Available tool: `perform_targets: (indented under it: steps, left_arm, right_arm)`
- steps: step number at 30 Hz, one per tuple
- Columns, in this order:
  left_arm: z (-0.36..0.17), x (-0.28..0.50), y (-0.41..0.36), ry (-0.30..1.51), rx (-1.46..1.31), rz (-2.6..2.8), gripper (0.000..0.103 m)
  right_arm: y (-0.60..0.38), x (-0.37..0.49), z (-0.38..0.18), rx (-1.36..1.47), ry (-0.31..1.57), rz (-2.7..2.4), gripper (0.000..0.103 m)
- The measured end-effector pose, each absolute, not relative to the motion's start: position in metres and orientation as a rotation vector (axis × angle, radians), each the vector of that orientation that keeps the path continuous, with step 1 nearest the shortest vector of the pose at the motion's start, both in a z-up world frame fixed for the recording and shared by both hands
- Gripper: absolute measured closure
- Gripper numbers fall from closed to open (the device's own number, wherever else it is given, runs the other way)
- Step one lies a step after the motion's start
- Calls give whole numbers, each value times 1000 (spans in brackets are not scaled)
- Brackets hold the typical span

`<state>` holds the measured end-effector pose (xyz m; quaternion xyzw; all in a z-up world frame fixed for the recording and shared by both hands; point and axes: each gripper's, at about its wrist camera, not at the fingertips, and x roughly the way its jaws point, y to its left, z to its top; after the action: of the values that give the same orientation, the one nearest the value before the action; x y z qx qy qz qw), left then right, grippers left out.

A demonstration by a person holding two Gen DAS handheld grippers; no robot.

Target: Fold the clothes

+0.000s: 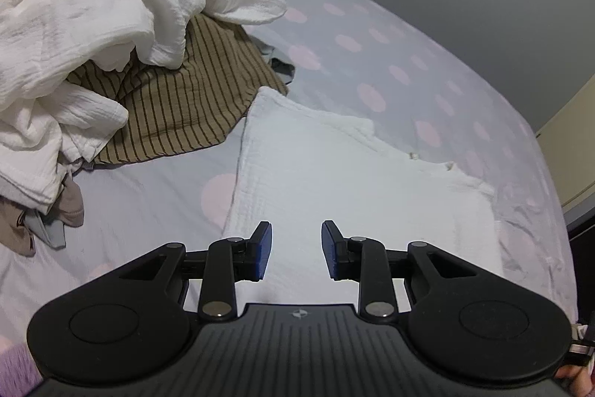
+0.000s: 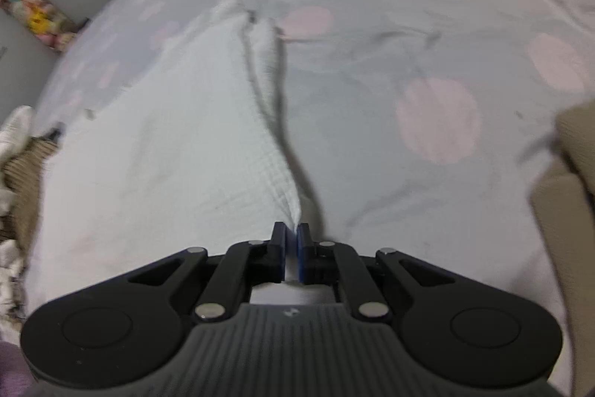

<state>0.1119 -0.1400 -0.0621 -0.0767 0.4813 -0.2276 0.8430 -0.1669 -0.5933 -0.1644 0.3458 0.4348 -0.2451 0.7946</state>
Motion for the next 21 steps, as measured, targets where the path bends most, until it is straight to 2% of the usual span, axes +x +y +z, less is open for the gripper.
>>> perform_targets:
  steps: [7, 9, 10, 11, 12, 14, 21]
  left_arm:
    - [-50, 82, -144, 990, -179, -489, 77]
    - [-47, 73, -147, 978, -186, -494, 76]
    - [-46, 68, -148, 970, -189, -496, 75]
    - [-44, 64, -149, 957, -187, -498, 71]
    - [-43, 59, -151, 947, -187, -496, 69]
    - [-39, 49, -156, 926, -180, -483, 64]
    - [-26, 28, -169, 889, -162, -527, 63]
  right_arm:
    - [-586, -160, -170, 683, 996, -538, 95]
    - [-588, -164, -170, 712, 967, -525, 88]
    - [-589, -168, -168, 730, 944, -520, 88]
    - [-591, -172, -165, 748, 920, -514, 85]
    - [-592, -176, -163, 765, 896, -508, 77]
    - [-591, -178, -159, 770, 868, -499, 71]
    - [-589, -173, -163, 719, 891, -487, 71]
